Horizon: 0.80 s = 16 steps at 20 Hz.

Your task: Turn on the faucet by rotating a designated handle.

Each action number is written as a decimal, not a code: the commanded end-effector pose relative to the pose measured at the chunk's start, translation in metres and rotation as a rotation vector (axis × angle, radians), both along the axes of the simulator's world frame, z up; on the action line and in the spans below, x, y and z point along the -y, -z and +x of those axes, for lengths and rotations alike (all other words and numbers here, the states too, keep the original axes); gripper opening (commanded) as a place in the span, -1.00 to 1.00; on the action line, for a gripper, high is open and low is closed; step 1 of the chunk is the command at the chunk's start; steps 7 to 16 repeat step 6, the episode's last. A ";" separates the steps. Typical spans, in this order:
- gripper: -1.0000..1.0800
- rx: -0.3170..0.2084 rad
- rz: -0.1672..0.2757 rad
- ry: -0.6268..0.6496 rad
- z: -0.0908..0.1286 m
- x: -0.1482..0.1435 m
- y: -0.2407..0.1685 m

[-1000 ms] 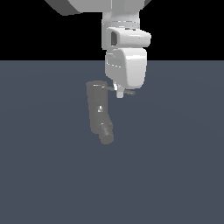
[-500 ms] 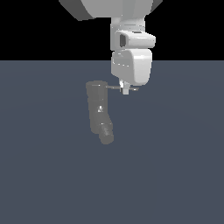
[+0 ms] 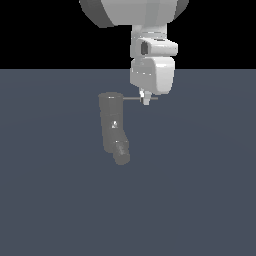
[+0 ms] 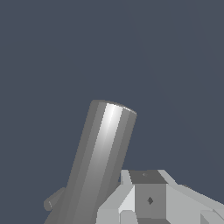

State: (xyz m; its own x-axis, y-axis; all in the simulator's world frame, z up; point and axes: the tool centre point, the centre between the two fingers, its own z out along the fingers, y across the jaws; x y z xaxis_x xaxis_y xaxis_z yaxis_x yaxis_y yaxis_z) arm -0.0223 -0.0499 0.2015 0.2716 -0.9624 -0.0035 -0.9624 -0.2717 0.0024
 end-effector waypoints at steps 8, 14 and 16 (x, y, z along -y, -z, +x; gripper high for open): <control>-1.00 0.003 -0.003 0.032 0.019 0.029 0.000; -1.00 0.003 -0.003 0.032 0.019 0.029 0.000; -1.00 0.003 -0.003 0.032 0.019 0.029 0.000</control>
